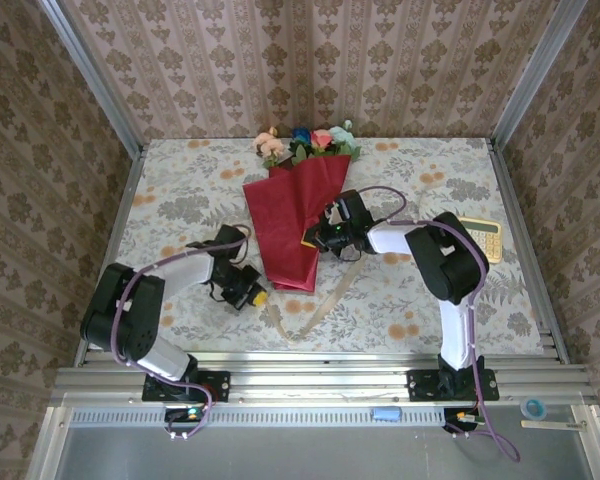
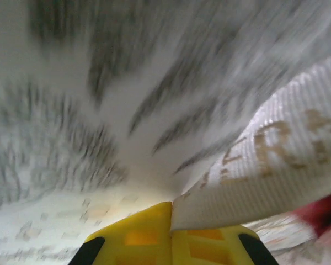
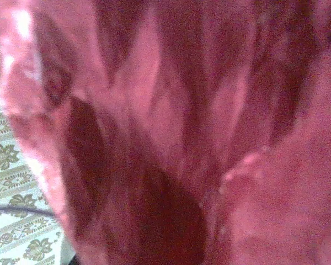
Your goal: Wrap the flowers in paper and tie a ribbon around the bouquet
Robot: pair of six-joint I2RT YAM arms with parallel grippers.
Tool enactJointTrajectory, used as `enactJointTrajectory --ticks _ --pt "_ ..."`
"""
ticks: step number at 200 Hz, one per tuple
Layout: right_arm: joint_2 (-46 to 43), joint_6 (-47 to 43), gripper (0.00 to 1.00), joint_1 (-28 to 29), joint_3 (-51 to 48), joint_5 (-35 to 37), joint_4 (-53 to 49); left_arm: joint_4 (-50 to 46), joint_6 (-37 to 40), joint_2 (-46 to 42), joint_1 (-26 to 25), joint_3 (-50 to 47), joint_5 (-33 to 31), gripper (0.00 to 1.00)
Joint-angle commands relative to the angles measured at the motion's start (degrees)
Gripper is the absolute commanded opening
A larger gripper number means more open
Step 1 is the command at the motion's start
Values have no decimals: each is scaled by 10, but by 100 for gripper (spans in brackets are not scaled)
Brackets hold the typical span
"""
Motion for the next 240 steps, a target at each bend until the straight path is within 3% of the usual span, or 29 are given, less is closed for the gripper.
enactJointTrajectory --ticks 1,39,116,149,191,208,230,240 --pt "-63 -43 0 -6 21 -9 -89 65 -12 27 38 35 -32 0" --pt "-98 -36 0 -10 5 -31 -118 70 9 91 109 94 -29 0" --pt "-114 -20 0 35 -38 -42 -115 159 -36 160 167 173 -6 0" --pt "-109 -22 0 52 -75 -23 -113 151 -40 148 168 168 9 0" --pt "-63 -29 0 53 -93 -10 -131 153 -71 68 165 78 -4 0" --pt "-56 -46 14 53 -77 -2 -183 115 -63 33 165 68 -16 11" --pt "-73 -77 42 52 -50 27 -270 34 -37 -12 166 77 -45 30" --pt "-85 -94 49 52 -31 49 -320 4 -31 -33 166 81 -58 36"
